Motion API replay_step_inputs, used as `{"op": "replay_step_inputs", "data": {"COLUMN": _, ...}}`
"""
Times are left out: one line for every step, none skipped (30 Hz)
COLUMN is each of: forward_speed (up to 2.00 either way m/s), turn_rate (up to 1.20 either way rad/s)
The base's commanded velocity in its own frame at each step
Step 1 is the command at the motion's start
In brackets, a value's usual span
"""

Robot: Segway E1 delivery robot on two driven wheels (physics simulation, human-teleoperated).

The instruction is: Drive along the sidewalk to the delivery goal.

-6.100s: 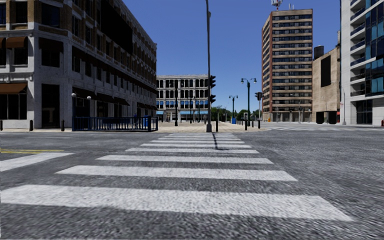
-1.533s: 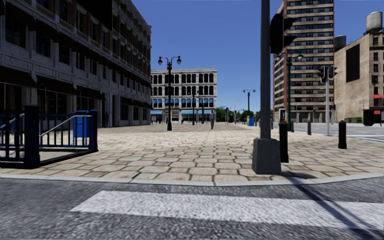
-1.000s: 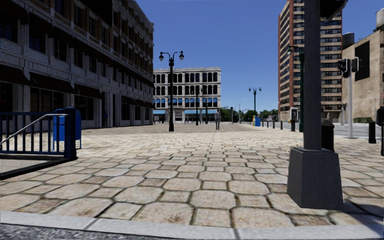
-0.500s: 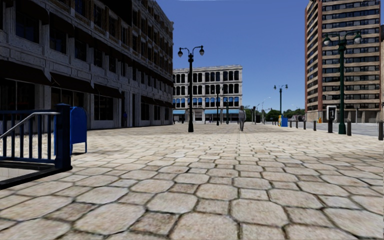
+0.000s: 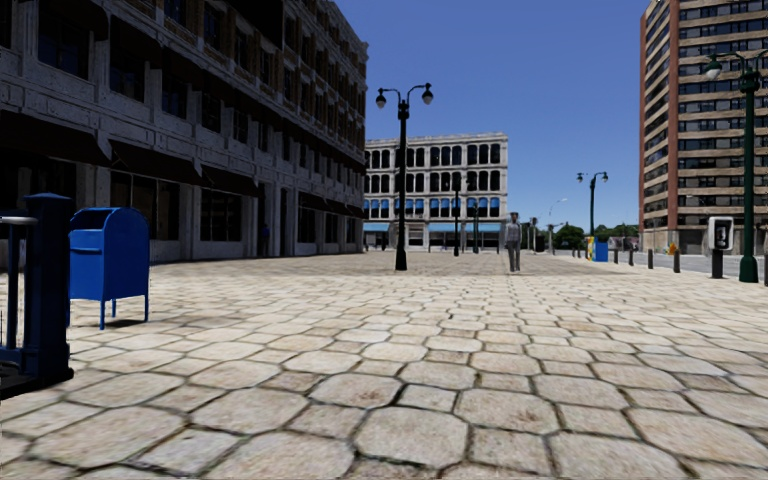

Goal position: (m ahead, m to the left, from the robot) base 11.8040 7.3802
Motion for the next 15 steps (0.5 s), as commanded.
{"op": "replay_step_inputs", "data": {"forward_speed": 2.00, "turn_rate": 0.46}}
{"op": "replay_step_inputs", "data": {"forward_speed": 2.00, "turn_rate": 0.46}}
{"op": "replay_step_inputs", "data": {"forward_speed": 2.00, "turn_rate": 0.46}}
{"op": "replay_step_inputs", "data": {"forward_speed": 2.00, "turn_rate": 0.46}}
{"op": "replay_step_inputs", "data": {"forward_speed": 2.00, "turn_rate": 0.46}}
{"op": "replay_step_inputs", "data": {"forward_speed": 2.00, "turn_rate": 0.46}}
{"op": "replay_step_inputs", "data": {"forward_speed": 2.00, "turn_rate": 0.46}}
{"op": "replay_step_inputs", "data": {"forward_speed": 2.00, "turn_rate": 0.46}}
{"op": "replay_step_inputs", "data": {"forward_speed": 2.00, "turn_rate": 0.46}}
{"op": "replay_step_inputs", "data": {"forward_speed": 2.00, "turn_rate": 0.46}}
{"op": "replay_step_inputs", "data": {"forward_speed": 2.00, "turn_rate": 0.46}}
{"op": "replay_step_inputs", "data": {"forward_speed": 2.00, "turn_rate": 0.46}}
{"op": "replay_step_inputs", "data": {"forward_speed": 2.00, "turn_rate": 0.46}}
{"op": "replay_step_inputs", "data": {"forward_speed": 2.00, "turn_rate": 0.46}}
{"op": "replay_step_inputs", "data": {"forward_speed": 2.00, "turn_rate": 0.46}}
